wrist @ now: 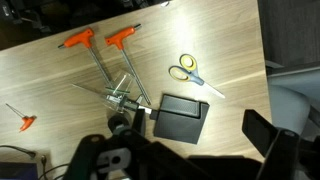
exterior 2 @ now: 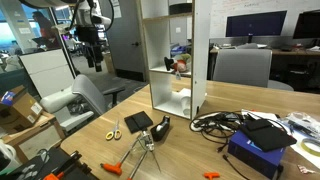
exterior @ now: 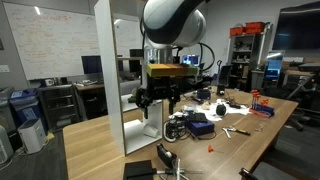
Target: Pick up the seal tape from the shelf and put it on the table
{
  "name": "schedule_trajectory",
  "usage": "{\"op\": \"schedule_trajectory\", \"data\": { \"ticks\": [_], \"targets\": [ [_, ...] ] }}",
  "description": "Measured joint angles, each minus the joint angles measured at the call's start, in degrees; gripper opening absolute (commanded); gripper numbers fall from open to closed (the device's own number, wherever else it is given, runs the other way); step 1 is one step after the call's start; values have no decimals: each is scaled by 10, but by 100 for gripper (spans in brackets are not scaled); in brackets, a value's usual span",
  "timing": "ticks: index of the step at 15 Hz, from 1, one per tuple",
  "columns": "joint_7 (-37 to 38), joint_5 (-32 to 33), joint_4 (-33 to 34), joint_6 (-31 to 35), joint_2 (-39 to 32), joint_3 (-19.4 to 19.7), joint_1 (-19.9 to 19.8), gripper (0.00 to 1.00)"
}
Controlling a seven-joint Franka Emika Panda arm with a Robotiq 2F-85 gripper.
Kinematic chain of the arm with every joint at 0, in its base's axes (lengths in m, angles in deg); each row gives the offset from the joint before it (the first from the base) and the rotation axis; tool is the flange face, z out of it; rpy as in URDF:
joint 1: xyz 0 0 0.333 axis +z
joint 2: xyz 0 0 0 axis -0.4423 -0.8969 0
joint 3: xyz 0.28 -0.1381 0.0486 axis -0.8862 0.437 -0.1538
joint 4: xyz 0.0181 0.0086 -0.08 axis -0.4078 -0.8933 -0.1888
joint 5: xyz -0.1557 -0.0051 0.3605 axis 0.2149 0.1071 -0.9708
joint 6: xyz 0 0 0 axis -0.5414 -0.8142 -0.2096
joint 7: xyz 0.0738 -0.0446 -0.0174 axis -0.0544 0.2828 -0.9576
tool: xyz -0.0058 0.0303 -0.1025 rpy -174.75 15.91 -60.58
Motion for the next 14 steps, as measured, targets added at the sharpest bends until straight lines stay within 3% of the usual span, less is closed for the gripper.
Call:
{"op": "schedule_trajectory", "data": {
  "ticks": [9,14],
  "targets": [
    [-2,3,4,0,0,3,2,100],
    [-7,71,15,-1,7,4,3,100]
  ]
}}
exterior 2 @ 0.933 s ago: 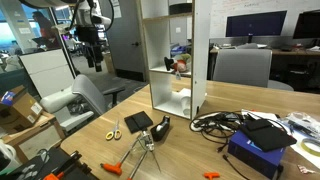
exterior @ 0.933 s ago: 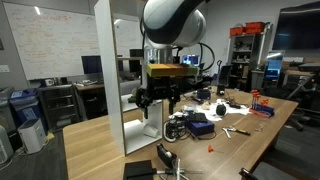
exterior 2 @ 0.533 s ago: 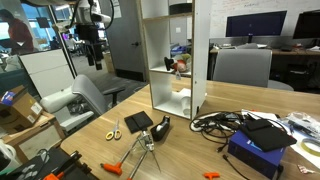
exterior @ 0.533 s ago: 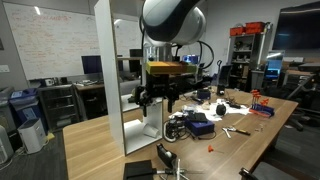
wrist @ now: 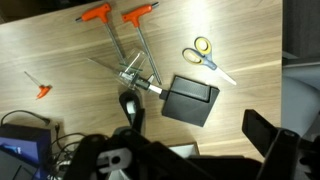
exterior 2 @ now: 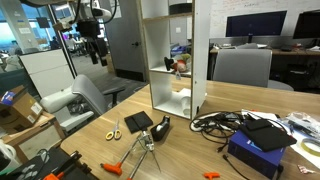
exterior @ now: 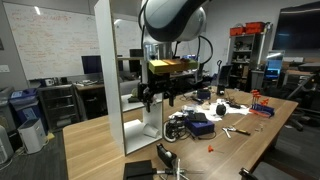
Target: Pick up the seal tape from the shelf and put it on the table
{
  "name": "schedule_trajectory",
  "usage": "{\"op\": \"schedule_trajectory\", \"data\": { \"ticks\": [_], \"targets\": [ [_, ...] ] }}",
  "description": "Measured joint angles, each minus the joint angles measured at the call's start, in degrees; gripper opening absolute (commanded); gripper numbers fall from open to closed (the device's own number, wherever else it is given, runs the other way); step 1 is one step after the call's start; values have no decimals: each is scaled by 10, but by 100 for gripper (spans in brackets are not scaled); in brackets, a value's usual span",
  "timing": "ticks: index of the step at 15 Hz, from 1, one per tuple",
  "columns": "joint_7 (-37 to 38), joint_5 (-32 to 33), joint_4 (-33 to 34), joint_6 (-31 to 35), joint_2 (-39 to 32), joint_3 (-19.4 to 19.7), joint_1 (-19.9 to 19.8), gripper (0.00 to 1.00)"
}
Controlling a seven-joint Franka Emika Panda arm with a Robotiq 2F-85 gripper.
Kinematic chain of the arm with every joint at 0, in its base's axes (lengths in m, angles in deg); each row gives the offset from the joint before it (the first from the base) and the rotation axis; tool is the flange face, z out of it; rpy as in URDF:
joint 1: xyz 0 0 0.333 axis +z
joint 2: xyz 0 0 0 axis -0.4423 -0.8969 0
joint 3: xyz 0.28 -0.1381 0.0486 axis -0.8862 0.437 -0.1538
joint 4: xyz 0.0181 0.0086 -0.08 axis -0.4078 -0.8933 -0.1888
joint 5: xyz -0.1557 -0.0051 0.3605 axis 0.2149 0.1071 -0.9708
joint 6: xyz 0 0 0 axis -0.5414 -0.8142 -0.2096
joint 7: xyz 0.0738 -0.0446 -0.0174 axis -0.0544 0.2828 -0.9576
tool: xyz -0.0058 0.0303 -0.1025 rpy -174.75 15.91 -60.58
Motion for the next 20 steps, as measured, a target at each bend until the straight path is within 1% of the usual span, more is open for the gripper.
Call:
{"op": "schedule_trajectory", "data": {
  "ticks": [5,9,12,16,20],
  "targets": [
    [-29,94,50,-6,15,-1,2,100],
    [-71,130,100,-6,12,7,2,100],
    [-124,156,142,-10,-1,18,1,100],
    [-220,178,207,-23,-29,34,1,100],
    [-322,185,266,-25,-63,46,1,100]
  ]
}}
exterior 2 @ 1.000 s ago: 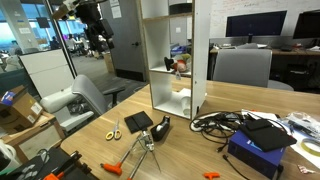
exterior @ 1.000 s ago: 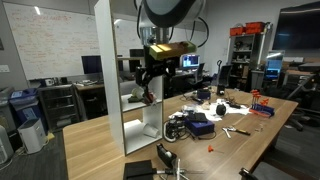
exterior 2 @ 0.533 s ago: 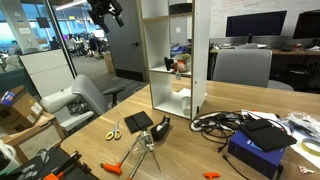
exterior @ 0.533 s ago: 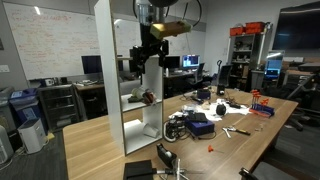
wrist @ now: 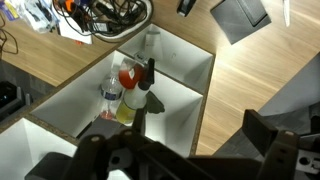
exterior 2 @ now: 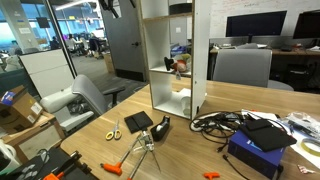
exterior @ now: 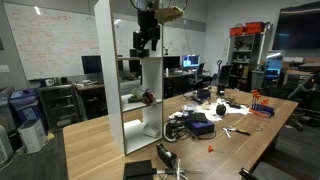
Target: Pick up the seal tape from the shelf and put it on the table
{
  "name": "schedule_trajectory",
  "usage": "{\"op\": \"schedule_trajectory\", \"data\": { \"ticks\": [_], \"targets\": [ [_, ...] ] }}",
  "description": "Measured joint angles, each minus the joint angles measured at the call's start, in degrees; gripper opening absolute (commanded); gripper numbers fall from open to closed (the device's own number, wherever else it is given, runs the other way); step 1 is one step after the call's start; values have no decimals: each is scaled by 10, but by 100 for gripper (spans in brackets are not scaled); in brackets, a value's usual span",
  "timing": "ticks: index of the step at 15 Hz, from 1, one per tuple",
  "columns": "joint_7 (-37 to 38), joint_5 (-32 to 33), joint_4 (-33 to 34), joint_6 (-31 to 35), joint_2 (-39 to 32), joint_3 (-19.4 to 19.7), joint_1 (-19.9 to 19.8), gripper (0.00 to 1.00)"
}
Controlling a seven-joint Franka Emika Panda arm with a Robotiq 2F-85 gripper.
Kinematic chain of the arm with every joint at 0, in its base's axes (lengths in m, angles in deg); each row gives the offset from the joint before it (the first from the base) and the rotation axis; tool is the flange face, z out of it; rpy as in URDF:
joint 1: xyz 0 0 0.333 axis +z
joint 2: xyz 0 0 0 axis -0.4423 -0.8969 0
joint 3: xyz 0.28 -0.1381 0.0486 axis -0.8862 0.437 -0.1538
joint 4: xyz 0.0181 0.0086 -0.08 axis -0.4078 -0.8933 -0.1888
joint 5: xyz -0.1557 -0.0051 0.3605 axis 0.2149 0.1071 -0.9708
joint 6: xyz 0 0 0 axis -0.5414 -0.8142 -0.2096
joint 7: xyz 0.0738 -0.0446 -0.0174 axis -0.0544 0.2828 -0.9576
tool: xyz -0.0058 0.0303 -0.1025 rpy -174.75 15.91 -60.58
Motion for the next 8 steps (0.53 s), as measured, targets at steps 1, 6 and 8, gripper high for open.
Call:
{"op": "schedule_trajectory", "data": {
  "ticks": [1,6,8],
  "targets": [
    [-23,5,14,0,-10,2,0,100],
    [-54,101,60,32,-57,5,0,100],
    [-38,158,64,73,-78,8,0,100]
  ]
}}
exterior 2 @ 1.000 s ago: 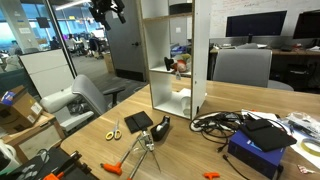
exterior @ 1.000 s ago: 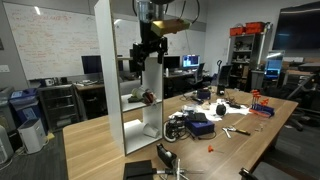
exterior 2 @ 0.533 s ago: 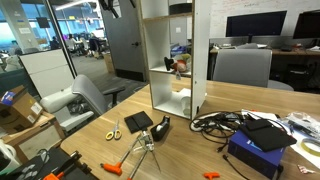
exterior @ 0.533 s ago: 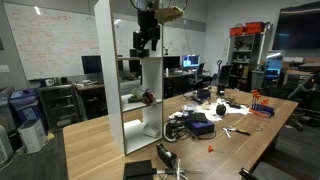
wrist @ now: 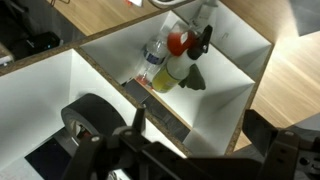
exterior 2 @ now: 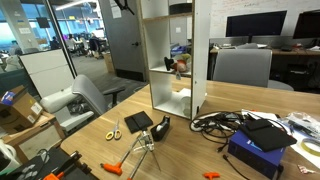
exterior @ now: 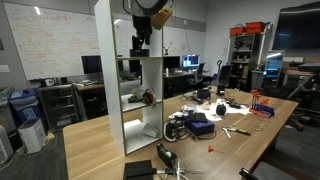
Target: Pick up the seal tape from the shelf and put it on the table
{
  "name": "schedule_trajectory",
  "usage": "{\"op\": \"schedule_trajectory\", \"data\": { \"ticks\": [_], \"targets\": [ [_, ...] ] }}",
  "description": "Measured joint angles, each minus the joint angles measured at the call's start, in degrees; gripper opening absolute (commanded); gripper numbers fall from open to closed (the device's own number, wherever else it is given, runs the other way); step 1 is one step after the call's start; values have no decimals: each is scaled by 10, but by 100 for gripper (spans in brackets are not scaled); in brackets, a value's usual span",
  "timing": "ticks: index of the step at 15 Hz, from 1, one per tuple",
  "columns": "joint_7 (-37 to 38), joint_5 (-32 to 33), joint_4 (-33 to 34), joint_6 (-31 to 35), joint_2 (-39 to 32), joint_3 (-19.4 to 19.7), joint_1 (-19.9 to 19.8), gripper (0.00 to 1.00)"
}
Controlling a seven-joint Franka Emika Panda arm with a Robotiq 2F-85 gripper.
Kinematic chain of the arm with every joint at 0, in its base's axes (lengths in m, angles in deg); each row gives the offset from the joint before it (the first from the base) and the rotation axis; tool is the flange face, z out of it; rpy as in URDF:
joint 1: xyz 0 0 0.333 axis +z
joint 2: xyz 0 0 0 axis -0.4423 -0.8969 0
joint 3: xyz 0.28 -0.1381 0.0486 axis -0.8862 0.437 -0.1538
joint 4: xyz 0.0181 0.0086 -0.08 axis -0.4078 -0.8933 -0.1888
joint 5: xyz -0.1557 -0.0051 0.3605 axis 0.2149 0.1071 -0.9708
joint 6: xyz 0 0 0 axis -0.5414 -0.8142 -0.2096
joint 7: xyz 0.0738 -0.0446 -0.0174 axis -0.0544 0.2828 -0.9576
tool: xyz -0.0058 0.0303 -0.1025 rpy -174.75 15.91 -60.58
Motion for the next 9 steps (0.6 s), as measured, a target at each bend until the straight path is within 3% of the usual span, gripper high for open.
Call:
{"op": "schedule_trajectory", "data": {
  "ticks": [5,9],
  "targets": [
    [42,84,33,73,-70,22,0,100],
    [38,96,98,78,-125,38,2,100]
  ]
}}
